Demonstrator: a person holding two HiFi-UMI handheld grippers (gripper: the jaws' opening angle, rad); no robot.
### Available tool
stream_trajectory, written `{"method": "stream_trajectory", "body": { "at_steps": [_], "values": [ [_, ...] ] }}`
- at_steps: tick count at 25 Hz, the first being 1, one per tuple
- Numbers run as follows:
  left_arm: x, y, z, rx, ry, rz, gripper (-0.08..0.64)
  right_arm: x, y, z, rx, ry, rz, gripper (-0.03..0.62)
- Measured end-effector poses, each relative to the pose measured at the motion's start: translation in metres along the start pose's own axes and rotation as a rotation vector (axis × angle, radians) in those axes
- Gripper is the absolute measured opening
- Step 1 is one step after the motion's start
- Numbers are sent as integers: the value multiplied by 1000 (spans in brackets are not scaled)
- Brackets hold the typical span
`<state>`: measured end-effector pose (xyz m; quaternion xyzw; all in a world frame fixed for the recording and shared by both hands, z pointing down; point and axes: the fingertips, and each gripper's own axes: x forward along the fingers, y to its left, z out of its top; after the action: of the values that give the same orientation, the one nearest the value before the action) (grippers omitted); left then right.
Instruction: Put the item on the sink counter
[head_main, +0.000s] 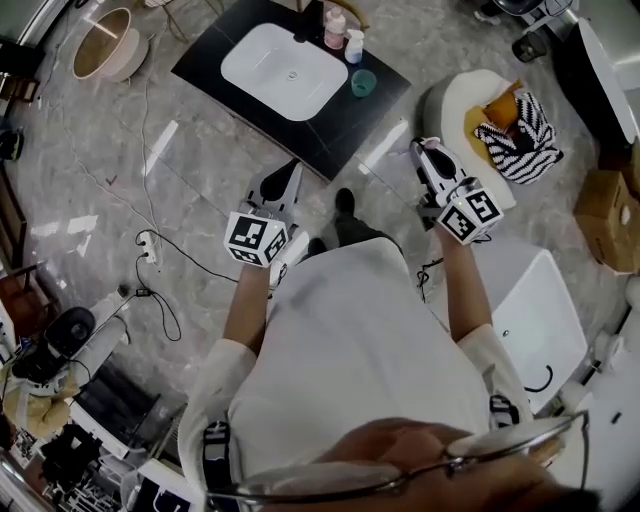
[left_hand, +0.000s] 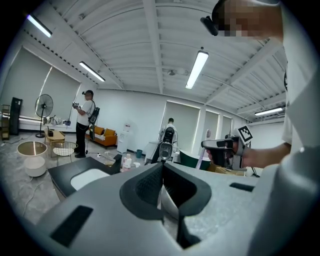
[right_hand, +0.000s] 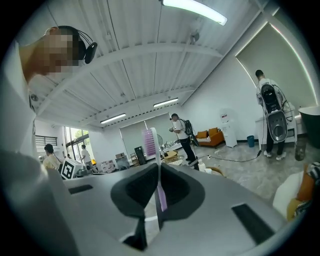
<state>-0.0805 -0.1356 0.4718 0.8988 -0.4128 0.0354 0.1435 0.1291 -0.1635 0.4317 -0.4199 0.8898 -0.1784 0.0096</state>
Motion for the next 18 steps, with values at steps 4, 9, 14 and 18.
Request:
{"method": "stream_trajectory", "body": {
  "at_steps": [4,9,14,18],
  "values": [
    [32,17,3,-6,22,21,5,39,-42,-7,17,41,25,25],
    [67,31,2,-10,56,50,5,90,-99,-23,58,83,36,26],
    [95,39,-3,-42,84,94,5,135,-150,-44,95,128,36,26],
    [114,46,-9,-52,107,123,5,169,-182,-65,109,159,19,26]
  ]
}}
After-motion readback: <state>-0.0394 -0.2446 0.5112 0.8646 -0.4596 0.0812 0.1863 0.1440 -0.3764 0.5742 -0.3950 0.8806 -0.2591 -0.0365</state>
